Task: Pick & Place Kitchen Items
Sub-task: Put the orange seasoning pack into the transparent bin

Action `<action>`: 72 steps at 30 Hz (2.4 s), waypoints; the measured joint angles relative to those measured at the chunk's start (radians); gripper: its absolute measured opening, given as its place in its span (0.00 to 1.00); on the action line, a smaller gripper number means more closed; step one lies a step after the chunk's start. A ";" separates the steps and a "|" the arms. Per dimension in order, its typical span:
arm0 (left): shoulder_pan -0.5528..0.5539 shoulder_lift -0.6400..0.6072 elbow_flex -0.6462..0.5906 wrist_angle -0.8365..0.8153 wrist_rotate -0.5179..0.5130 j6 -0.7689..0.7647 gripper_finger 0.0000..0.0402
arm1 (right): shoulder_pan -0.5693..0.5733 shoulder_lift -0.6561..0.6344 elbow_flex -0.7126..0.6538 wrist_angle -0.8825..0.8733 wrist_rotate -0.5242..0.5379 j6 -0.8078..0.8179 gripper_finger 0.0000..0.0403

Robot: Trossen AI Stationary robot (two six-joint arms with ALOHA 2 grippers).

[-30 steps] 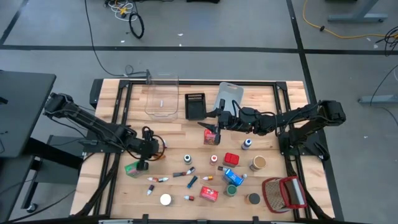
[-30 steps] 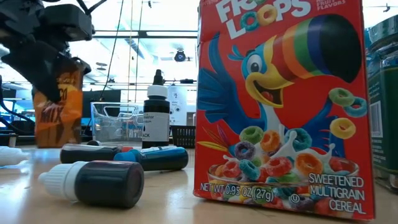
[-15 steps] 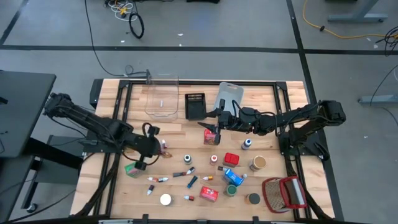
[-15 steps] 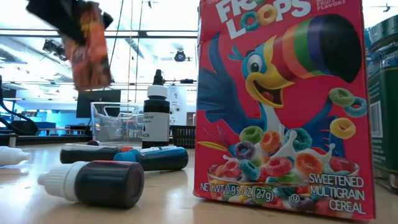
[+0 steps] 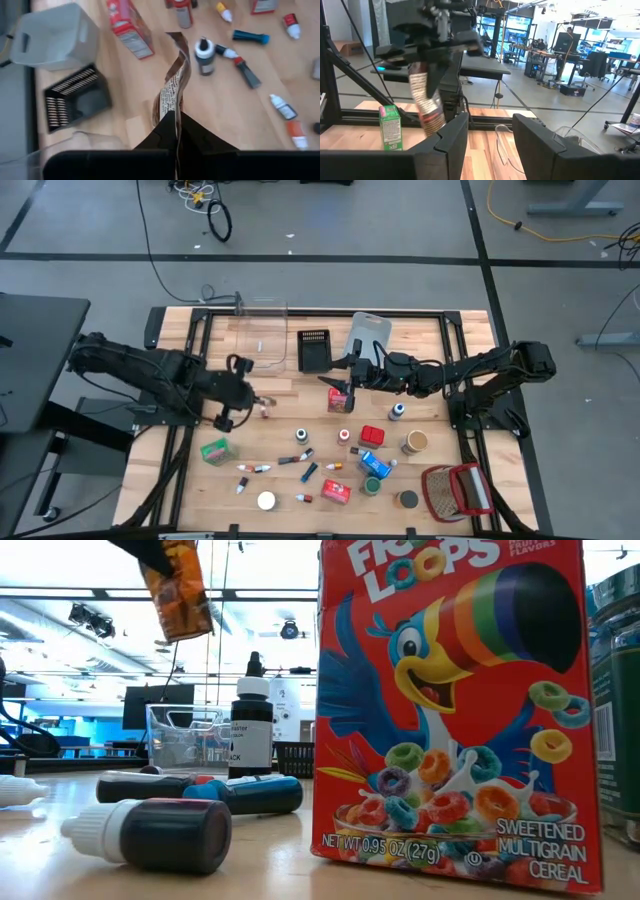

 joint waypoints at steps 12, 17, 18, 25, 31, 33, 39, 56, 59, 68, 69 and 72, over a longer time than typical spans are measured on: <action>0.279 0.000 0.082 -0.021 0.106 0.300 0.02 | 0.000 0.000 0.000 0.000 0.000 0.000 0.41; 0.463 0.000 0.094 -0.021 0.180 0.351 0.01 | 0.000 0.000 0.000 0.000 0.000 0.000 0.41; 0.501 0.000 0.092 -0.022 0.189 0.355 0.01 | 0.000 0.000 0.000 0.000 0.000 0.000 0.41; 0.743 0.004 0.091 -0.021 0.211 0.355 0.02 | 0.000 0.000 0.000 0.000 0.000 -0.013 0.41; 0.937 0.093 0.090 0.004 0.281 0.304 0.01 | 0.000 0.000 0.000 0.000 0.000 -0.036 0.41; 0.989 0.149 0.090 0.024 0.312 0.314 0.02 | 0.000 0.000 0.000 0.001 0.000 -0.039 0.41; 1.118 0.316 0.089 0.091 0.377 0.383 0.01 | 0.000 0.000 0.000 0.002 0.000 -0.055 0.41; 1.305 0.656 0.089 0.237 0.402 0.388 0.04 | 0.000 0.000 0.000 -0.002 0.000 0.001 0.41; 1.305 0.655 0.089 0.243 0.378 0.346 0.05 | 0.000 0.000 0.000 -0.022 0.000 0.003 0.41; 1.305 0.653 0.089 0.247 0.275 0.308 0.13 | 0.000 0.001 0.000 -0.078 0.000 0.063 0.41; 1.305 0.653 0.089 0.248 0.265 0.312 0.14 | 0.000 0.001 0.000 -0.088 0.000 0.073 0.41; 1.305 0.653 0.089 0.249 0.248 0.314 0.20 | 0.000 0.001 0.000 -0.114 0.000 0.114 0.41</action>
